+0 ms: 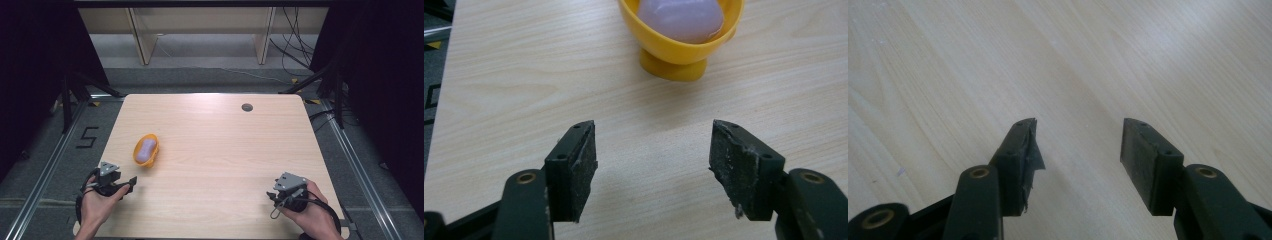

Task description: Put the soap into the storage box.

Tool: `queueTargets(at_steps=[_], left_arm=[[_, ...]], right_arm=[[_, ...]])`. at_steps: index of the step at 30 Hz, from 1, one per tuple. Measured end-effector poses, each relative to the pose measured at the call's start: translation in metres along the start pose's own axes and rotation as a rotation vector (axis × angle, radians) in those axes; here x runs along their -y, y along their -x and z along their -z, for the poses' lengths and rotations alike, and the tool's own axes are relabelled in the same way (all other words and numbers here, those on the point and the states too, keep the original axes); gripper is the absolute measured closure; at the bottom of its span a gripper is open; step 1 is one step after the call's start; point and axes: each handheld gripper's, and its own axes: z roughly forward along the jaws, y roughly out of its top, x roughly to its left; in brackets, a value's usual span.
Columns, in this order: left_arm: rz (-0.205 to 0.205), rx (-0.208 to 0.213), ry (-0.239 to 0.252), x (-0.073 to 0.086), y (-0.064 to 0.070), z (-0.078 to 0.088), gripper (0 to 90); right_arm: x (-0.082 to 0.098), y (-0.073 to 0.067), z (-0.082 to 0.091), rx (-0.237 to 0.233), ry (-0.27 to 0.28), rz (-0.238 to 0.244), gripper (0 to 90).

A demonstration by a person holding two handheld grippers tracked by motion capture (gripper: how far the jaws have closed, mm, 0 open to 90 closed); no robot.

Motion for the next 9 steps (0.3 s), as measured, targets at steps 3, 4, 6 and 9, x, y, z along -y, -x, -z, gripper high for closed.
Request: queueTargets(at_steps=[3,4,6,9], left_arm=[[0.044,0.011,0.023,0.0053,0.0002,0.0003,35.0],[0.056,0.012,0.03,0.0062,0.0011,-0.0003,35.0],[0.056,0.006,0.028,0.0077,0.0021,0.0005,35.0],[0.071,0.01,0.041,0.0077,0.0046,-0.0005,33.3]], right_arm=[[0.0,0.0007,0.0002,0.001,0.005,0.011,49.1],[0.0001,0.0009,0.0003,-0.001,0.004,0.01,49.0],[0.0004,0.0012,0.0002,0.004,0.009,0.006,49.0],[0.0007,0.0021,0.0006,0.0,0.011,-0.003,48.8]])
